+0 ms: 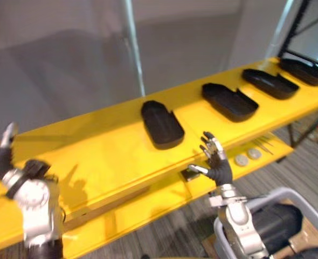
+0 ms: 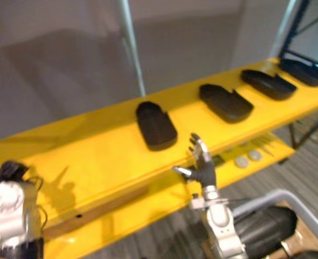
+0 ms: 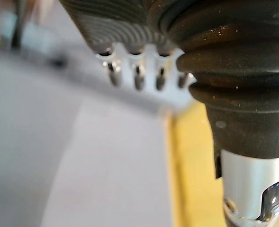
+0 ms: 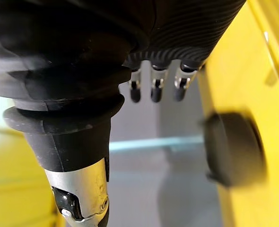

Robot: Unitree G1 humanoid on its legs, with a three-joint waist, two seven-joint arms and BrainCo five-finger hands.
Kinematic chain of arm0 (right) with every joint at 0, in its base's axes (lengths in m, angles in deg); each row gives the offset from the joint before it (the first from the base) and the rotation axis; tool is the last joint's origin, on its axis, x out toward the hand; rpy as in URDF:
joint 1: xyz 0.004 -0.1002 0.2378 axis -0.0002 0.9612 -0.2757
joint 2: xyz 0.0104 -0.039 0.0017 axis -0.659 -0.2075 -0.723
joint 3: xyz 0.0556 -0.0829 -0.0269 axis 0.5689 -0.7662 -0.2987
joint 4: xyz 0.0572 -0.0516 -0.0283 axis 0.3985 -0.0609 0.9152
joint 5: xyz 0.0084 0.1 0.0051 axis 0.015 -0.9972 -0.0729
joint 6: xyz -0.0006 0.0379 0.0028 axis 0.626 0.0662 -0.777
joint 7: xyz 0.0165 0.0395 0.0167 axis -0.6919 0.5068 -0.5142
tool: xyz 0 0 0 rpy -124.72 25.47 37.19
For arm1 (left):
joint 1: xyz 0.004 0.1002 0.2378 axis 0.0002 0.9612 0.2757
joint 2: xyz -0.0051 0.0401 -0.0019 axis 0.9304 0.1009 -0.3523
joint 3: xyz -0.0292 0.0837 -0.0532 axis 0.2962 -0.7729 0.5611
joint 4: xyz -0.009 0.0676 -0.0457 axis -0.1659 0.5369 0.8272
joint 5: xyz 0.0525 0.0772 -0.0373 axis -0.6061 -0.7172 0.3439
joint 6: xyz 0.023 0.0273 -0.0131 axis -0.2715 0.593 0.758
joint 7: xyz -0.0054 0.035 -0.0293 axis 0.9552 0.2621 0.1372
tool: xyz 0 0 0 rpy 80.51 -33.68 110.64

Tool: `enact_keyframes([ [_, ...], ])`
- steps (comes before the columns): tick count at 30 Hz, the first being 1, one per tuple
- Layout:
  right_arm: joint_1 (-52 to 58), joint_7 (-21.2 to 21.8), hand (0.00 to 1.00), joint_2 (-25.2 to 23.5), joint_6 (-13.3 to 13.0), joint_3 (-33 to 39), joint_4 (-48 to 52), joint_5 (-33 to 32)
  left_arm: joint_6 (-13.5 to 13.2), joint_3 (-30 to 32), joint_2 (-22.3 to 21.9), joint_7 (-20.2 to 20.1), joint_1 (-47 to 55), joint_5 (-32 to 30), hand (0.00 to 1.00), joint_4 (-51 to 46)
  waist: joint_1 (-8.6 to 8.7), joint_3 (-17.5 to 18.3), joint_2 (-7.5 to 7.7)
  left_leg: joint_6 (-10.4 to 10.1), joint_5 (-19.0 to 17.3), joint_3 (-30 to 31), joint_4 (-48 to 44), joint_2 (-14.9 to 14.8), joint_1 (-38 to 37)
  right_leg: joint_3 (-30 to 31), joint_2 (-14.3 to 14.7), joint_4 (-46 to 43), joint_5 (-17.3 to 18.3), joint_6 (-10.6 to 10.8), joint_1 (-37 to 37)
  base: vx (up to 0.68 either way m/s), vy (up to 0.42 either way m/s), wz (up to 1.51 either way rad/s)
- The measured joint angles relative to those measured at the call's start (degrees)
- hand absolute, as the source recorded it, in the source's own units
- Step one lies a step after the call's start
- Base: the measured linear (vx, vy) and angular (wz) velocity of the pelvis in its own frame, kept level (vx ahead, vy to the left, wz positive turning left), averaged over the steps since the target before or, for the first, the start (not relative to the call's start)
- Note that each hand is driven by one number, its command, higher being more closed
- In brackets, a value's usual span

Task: Walk over and take plastic housings, then place them on the shelf

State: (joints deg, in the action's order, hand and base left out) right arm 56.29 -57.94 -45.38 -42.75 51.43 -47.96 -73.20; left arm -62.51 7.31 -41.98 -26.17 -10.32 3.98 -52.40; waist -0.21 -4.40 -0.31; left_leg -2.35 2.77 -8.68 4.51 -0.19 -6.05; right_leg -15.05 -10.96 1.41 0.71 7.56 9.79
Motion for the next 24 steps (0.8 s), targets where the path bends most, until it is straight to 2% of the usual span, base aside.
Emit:
enact_keyframes([
  [4,0.23,0.18,1.00,-1.04,3.40,0.00,-2.46,0.05,2.02,2.29,-6.30,4.68,8.40,-1.89,0.00,1.01,-1.23,0.43,0.72,-0.54,-0.04,0.56,0.04,-0.15,0.11,-0.87,0.12,0.03,0.64,-0.45,0.35,-0.05,-0.020,0.11],
  [7,1.34,-1.13,1.00,-1.72,3.54,0.04,-4.49,0.52,2.87,3.41,-10.63,8.01,11.71,-1.81,0.00,7.03,-1.72,0.57,1.02,-0.69,0.05,0.95,0.21,-0.13,0.24,-1.39,0.07,-0.10,0.67,-0.47,0.42,-0.03,-0.001,0.06],
  [10,1.34,-3.39,1.00,-2.40,3.44,0.03,-7.67,0.75,2.65,3.73,-11.80,12.88,13.44,-2.29,0.00,16.86,-2.09,0.63,1.66,-0.91,0.21,1.75,0.36,-0.21,0.56,-2.16,0.09,-0.10,0.75,-0.55,0.51,-0.01,-0.006,0.12],
  [13,1.30,-5.29,1.00,-2.70,3.53,0.12,-8.80,0.49,1.69,6.51,-12.82,14.94,13.52,-2.68,0.00,25.61,-2.15,0.63,2.14,-0.94,0.23,1.84,0.34,-0.32,1.06,-2.26,0.09,-0.08,0.79,-0.61,0.09,0.01,-0.001,0.01],
  [16,1.00,-7.45,1.00,-3.34,4.34,0.13,-11.47,-0.13,0.27,7.05,-12.89,14.54,13.57,-2.48,0.00,33.05,-2.22,0.32,2.53,-0.95,0.20,1.86,0.31,-0.34,1.23,-2.42,0.09,-0.05,0.94,-0.64,0.00,0.01,-0.002,0.02],
  [18,-0.24,-8.81,1.00,-3.83,4.39,0.13,-14.92,-1.37,-2.36,6.35,-12.85,10.53,13.48,-0.44,0.00,36.64,-2.30,0.16,2.70,-0.90,0.16,2.04,0.11,-0.34,1.54,-2.95,0.14,-0.05,1.10,-0.67,-0.01,0.03,-0.010,0.11],
  [21,-3.92,-10.89,1.00,-3.82,3.33,0.26,-20.22,-1.14,-4.60,2.86,-12.53,3.94,13.08,1.94,0.00,40.77,-2.45,-0.32,2.35,-0.72,0.33,3.04,0.10,-0.24,2.03,-3.86,0.11,-0.29,1.08,-0.57,0.18,0.03,-0.015,0.14],
  [24,-9.12,-12.68,1.00,-3.80,2.00,1.57,-24.82,-0.02,-4.81,1.21,-12.56,-0.21,11.52,5.97,0.00,45.26,-3.27,-1.12,1.64,-0.63,0.39,3.45,0.09,-0.25,2.00,-4.25,0.14,-0.55,0.99,-0.05,0.34,0.03,-0.014,0.07],
])
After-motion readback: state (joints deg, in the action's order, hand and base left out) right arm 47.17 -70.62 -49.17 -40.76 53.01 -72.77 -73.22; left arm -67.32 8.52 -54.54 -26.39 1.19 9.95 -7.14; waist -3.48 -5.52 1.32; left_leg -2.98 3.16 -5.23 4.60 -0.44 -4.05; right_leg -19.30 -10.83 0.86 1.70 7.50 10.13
